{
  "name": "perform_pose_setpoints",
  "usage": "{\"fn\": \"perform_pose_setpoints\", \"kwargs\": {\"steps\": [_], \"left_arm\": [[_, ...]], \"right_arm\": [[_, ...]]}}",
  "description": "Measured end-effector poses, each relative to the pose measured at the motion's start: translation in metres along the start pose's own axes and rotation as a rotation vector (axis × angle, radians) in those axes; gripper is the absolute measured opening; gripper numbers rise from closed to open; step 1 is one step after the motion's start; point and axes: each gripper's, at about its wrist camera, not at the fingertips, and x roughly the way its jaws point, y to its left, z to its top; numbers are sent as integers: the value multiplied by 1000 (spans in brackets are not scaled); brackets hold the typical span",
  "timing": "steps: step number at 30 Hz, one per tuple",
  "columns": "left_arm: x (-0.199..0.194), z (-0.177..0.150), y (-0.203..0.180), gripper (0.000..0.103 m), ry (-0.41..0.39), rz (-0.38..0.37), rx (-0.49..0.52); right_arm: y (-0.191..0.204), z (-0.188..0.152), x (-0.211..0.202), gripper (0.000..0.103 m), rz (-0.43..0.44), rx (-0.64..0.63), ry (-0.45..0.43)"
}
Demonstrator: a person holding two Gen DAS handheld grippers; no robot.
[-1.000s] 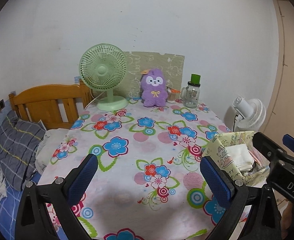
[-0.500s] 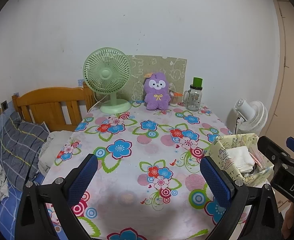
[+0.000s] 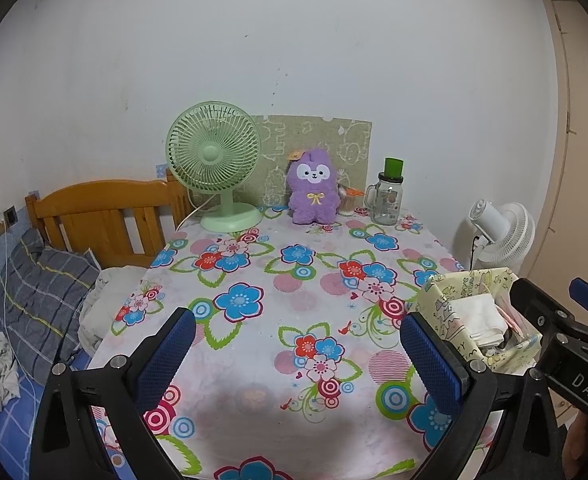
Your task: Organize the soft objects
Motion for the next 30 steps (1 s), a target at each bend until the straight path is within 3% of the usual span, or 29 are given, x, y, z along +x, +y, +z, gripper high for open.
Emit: {"fn": "perform_pose_setpoints", "kwargs": {"steps": [30], "left_arm": [[1,2,-3,103,-7,2,22]], "right_arm": [[0,-1,3,97,-8,-3,4]]}}
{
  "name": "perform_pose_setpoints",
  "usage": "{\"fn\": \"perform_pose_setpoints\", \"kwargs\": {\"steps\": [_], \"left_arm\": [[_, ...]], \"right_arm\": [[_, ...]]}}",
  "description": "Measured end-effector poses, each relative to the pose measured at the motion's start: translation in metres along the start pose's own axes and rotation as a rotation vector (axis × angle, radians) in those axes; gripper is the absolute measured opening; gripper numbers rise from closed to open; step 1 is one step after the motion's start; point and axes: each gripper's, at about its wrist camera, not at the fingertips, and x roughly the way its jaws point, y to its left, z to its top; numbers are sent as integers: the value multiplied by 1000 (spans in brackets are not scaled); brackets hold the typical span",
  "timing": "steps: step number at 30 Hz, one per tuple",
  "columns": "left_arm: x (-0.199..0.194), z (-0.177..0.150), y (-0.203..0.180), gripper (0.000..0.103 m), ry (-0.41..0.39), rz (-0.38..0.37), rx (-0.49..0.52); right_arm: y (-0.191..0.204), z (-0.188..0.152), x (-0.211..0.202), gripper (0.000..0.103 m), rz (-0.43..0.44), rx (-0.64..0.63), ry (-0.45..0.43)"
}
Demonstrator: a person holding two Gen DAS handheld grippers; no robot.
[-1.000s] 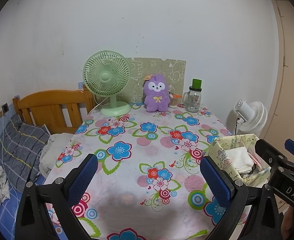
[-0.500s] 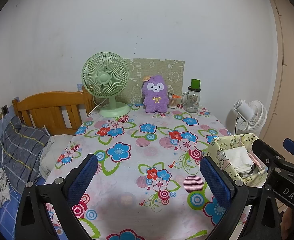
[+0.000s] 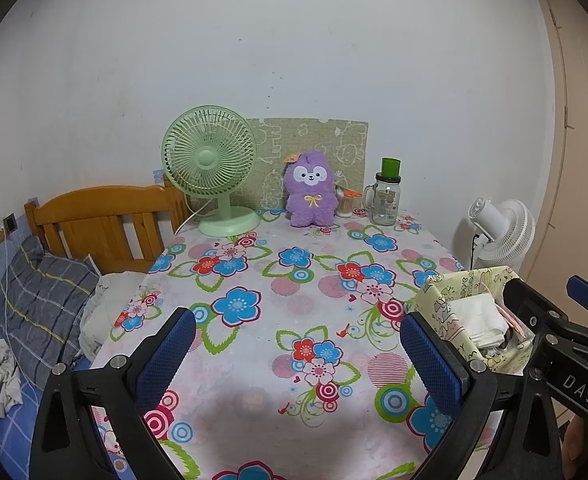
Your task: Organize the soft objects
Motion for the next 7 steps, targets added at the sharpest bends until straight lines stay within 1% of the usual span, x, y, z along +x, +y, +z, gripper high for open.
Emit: {"fn": "perform_pose_setpoints", "kwargs": {"steps": [7], "left_arm": [[0,0,-1,103,1,0,0]], "right_arm": [[-1,1,3,97,-1,4,4]]}}
